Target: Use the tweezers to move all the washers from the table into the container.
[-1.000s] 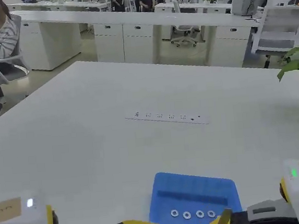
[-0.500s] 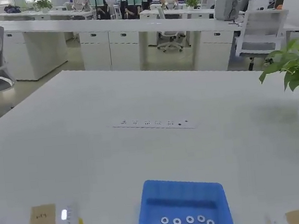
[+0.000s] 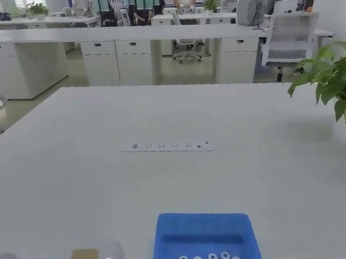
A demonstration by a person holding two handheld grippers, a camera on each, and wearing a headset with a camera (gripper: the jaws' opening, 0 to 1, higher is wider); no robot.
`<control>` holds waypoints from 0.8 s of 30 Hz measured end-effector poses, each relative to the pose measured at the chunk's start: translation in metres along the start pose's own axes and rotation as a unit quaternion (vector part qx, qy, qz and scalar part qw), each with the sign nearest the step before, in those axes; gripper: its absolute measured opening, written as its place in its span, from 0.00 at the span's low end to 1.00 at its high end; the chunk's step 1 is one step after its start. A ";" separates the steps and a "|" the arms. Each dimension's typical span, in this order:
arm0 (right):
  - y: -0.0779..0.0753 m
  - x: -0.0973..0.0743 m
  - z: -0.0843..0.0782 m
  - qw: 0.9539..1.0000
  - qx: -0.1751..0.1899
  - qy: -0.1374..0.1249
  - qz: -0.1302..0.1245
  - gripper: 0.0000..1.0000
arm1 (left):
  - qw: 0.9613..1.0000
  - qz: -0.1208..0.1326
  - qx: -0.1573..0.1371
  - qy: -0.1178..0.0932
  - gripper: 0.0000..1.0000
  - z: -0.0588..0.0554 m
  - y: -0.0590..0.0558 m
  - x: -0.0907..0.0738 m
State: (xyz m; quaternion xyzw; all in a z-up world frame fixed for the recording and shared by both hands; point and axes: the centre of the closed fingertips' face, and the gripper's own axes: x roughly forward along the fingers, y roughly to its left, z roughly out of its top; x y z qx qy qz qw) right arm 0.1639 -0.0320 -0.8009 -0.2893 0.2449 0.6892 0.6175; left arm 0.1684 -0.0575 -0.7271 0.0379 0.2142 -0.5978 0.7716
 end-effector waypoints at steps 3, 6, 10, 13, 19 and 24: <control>-0.001 0.002 -0.001 1.000 0.000 0.002 -0.002 0.03 | 1.000 0.005 0.015 0.018 0.00 -0.005 0.003 0.001; -0.004 0.005 -0.003 1.000 0.003 0.003 -0.005 0.04 | 0.999 0.007 0.019 0.028 0.00 -0.008 0.007 0.000; -0.005 0.010 -0.010 1.000 0.014 0.010 -0.005 0.05 | 0.995 0.020 0.056 0.078 0.00 -0.025 0.017 -0.003; -0.009 0.016 -0.022 0.999 0.016 0.027 -0.013 0.05 | 0.993 0.018 0.066 0.098 0.00 -0.037 0.018 0.000; -0.010 0.028 -0.039 0.998 0.028 0.045 -0.015 0.05 | 0.985 0.016 0.083 0.148 0.00 -0.066 0.025 0.007; -0.014 0.034 -0.044 0.998 0.041 0.045 -0.026 0.05 | 0.981 0.021 0.087 0.171 0.00 -0.080 0.034 0.005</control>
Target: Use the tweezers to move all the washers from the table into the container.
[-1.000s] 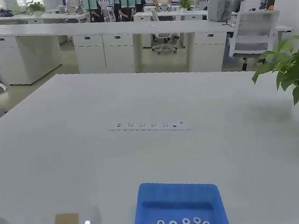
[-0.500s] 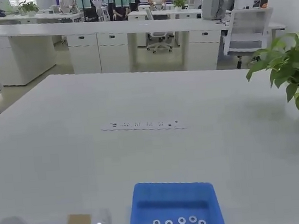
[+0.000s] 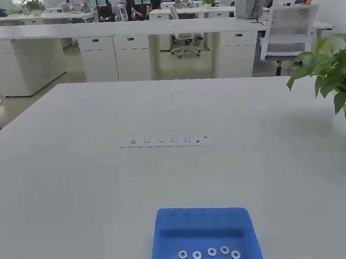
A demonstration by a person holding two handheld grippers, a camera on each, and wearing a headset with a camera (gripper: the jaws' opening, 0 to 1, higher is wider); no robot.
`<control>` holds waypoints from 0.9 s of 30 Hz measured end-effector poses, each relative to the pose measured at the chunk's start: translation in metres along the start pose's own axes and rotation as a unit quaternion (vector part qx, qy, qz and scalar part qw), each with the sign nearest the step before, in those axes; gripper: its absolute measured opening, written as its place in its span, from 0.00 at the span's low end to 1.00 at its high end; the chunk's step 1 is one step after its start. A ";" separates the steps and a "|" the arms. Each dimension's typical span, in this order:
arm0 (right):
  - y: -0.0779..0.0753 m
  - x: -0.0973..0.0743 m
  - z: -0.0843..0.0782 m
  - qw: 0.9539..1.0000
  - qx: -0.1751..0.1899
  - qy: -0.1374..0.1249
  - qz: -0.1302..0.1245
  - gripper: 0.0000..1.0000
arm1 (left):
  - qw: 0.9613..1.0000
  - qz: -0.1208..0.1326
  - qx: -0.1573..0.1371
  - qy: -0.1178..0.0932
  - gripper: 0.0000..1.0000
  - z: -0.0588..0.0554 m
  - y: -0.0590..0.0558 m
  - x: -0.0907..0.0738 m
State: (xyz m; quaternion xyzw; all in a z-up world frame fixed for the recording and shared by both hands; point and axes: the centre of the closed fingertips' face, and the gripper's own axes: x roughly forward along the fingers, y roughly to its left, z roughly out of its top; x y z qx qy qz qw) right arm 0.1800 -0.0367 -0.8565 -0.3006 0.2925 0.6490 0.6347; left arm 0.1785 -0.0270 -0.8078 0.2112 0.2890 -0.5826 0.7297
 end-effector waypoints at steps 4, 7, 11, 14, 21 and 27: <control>-0.001 0.004 0.002 1.000 0.017 -0.006 -0.003 0.07 | 1.000 -0.003 -0.004 0.019 0.00 -0.012 0.004 0.001; -0.001 0.004 0.004 0.999 0.039 -0.021 -0.003 0.13 | 0.999 -0.009 0.010 0.041 0.00 -0.022 0.004 0.004; -0.007 -0.007 0.002 0.997 0.065 -0.041 -0.028 0.28 | 0.997 -0.019 0.016 0.068 0.00 -0.035 0.010 0.008; -0.009 -0.024 0.002 0.992 0.089 -0.069 -0.049 0.32 | 0.996 -0.027 0.022 0.088 0.00 -0.042 0.014 0.012; -0.024 -0.074 -0.014 0.981 0.103 -0.097 -0.134 0.52 | 0.992 -0.031 0.030 0.118 0.00 -0.053 0.021 0.020; -0.039 -0.114 -0.023 0.954 0.150 -0.162 -0.202 0.72 | 0.986 -0.039 0.045 0.153 0.00 -0.063 0.022 0.024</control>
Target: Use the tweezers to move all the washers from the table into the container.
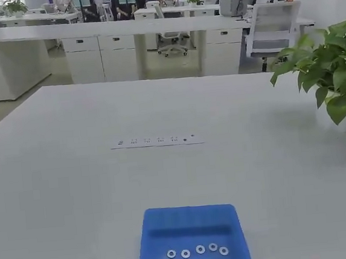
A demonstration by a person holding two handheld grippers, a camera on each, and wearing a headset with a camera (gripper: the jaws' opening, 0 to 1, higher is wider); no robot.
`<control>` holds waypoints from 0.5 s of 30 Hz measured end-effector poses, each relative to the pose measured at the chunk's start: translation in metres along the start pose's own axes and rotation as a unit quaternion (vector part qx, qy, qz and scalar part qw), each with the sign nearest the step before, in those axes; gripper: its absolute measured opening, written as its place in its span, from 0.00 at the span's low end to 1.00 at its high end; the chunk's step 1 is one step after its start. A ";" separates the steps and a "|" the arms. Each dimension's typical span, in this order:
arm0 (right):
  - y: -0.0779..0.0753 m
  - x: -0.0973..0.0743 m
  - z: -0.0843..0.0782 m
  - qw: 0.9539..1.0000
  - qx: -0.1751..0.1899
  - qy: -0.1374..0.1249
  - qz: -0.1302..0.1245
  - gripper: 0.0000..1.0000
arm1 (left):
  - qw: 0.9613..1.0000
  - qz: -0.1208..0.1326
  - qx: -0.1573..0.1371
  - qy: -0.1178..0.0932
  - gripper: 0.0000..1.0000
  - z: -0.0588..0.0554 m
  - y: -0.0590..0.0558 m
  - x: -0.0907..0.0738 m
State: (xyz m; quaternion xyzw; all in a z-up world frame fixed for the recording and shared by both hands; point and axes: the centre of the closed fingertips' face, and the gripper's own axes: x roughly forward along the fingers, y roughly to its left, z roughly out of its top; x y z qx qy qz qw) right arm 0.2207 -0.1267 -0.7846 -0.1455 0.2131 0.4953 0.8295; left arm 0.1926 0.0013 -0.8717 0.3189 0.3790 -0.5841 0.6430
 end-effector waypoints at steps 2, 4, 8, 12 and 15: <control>-0.009 -0.007 0.000 0.999 0.012 -0.015 -0.028 0.78 | 1.000 -0.004 -0.001 0.007 0.00 -0.002 -0.001 0.002; -0.012 -0.012 -0.001 0.999 0.019 -0.022 -0.042 0.83 | 1.000 -0.004 0.003 0.011 0.00 -0.003 0.000 0.002; -0.017 -0.022 -0.004 0.997 0.024 -0.026 -0.062 0.83 | 1.000 -0.013 -0.001 0.023 0.00 -0.006 -0.002 0.005; -0.019 -0.027 -0.002 0.996 0.034 -0.039 -0.076 0.84 | 0.999 -0.017 0.000 0.030 0.00 -0.007 -0.003 0.005; -0.024 -0.029 0.001 0.995 0.029 -0.045 -0.087 0.84 | 0.999 -0.015 -0.001 0.030 0.00 -0.006 -0.002 0.005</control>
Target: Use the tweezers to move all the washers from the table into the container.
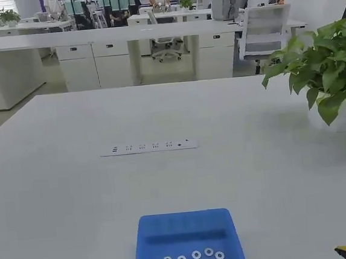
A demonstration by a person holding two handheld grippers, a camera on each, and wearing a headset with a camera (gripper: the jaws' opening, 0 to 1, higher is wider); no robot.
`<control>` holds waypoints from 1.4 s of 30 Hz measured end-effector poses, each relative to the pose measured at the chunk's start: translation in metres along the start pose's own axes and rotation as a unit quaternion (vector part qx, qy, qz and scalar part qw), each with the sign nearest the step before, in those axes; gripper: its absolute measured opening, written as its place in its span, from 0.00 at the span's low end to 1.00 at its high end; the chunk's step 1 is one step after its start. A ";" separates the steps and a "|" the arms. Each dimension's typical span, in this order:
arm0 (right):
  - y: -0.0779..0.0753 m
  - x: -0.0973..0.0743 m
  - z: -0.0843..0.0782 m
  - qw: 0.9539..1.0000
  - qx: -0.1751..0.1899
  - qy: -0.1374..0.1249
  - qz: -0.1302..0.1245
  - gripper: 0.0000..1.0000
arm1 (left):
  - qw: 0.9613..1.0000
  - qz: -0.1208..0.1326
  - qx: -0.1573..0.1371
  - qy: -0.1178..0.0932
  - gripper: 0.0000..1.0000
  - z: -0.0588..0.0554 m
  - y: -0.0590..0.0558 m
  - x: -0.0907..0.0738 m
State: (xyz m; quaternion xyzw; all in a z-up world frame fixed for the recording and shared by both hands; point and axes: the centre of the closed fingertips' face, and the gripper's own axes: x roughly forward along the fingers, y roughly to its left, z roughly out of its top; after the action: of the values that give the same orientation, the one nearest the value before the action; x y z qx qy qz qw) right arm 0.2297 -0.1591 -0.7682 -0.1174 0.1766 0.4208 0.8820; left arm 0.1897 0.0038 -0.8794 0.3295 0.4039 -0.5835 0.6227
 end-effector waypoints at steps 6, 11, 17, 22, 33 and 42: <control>-0.003 -0.003 0.001 1.000 0.001 -0.013 -0.007 0.84 | 0.999 0.016 -0.032 -0.024 0.05 0.005 0.002 -0.009; -0.004 -0.002 0.001 1.000 0.004 -0.018 -0.012 0.85 | 0.990 0.061 -0.094 -0.090 0.26 0.012 0.005 -0.028; -0.003 -0.001 0.002 1.000 -0.001 -0.024 -0.009 0.86 | 0.961 0.142 -0.163 -0.174 0.50 0.012 0.012 -0.064; -0.003 -0.001 0.002 0.999 -0.005 -0.031 -0.009 0.88 | 0.921 0.207 -0.219 -0.248 0.62 0.012 0.017 -0.091; -0.008 -0.005 0.021 0.996 0.001 -0.084 -0.026 0.93 | 0.818 0.347 -0.251 -0.383 0.85 0.027 0.028 -0.150; -0.013 -0.010 0.029 0.993 0.001 -0.106 -0.047 0.92 | 0.708 0.363 -0.290 -0.532 0.99 0.030 0.036 -0.196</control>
State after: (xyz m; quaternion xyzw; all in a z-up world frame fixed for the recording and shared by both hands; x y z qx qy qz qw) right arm 0.2406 -0.1636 -0.7367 -0.0791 0.0771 0.3885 0.9148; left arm 0.2306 0.0714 -0.6938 -0.1105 0.0042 -0.2454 0.9631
